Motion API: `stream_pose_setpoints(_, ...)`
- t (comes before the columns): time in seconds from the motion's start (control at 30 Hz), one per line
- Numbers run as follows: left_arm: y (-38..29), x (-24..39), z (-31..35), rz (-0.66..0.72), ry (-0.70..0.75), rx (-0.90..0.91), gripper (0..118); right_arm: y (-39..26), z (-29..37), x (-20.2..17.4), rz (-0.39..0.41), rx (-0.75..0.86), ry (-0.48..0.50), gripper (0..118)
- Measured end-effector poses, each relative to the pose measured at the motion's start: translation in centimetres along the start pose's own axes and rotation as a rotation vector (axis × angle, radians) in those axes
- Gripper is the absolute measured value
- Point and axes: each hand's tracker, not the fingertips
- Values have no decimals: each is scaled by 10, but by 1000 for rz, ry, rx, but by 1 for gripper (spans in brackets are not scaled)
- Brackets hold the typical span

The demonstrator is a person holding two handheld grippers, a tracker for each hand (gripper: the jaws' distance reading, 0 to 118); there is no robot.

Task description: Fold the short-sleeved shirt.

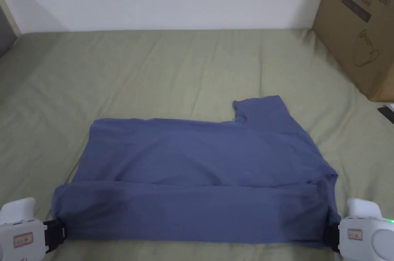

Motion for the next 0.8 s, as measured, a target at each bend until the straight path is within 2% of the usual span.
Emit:
stream_pose_setpoints(0.03, 1, 1, 1, -16, 4, 0, 7, 2, 0, 5, -80, -20, 109, 8)
stream_pose_setpoints(0.07, 1, 2, 3, -36, 8, 1, 7, 4, 2, 8, -100, -33, 88, 8)
stream_pose_setpoints(0.1, 2, 3, 6, -53, 13, -2, 7, 5, 5, 10, -71, -18, 69, 8)
stream_pose_setpoints(0.23, 3, 6, 28, -142, 38, -4, 7, 3, 38, 24, -59, 25, 84, 8)
stream_pose_setpoints(0.27, 1, 7, 35, -163, 35, -5, 6, 1, 49, 26, -30, 34, 84, 8)
stream_pose_setpoints(0.37, -10, 5, 52, -177, 41, -8, 6, -11, 74, 32, 8, 41, 71, 8)
stream_pose_setpoints(0.53, -48, -2, 61, -144, 26, -60, 7, -53, 85, 50, 1, -39, 90, 9)
stream_pose_setpoints(0.57, -56, -2, 59, -148, 20, -63, 10, -60, 80, 54, 9, -50, 99, 14)
stream_pose_setpoints(0.6, -62, -4, 57, -143, 25, -67, 23, -65, 76, 55, 5, -58, 104, 28)
stream_pose_setpoints(0.63, -66, -5, 53, -125, 28, -76, 51, -68, 75, 54, -8, -75, 89, 49)
stream_pose_setpoints(0.67, -67, -7, 52, -101, 56, -86, 71, -68, 73, 57, -6, -73, 36, 62)
stream_pose_setpoints(0.7, -68, -11, 49, -70, 73, -71, 84, -67, 77, 58, 24, -37, 39, 69)
stream_pose_setpoints(0.73, -66, -14, 52, -44, 66, -45, 87, -65, 81, 59, 37, -14, 58, 68)
stream_pose_setpoints(0.8, -56, -18, 65, 24, 33, 30, 87, -53, 94, 58, 6, 11, 60, 68)
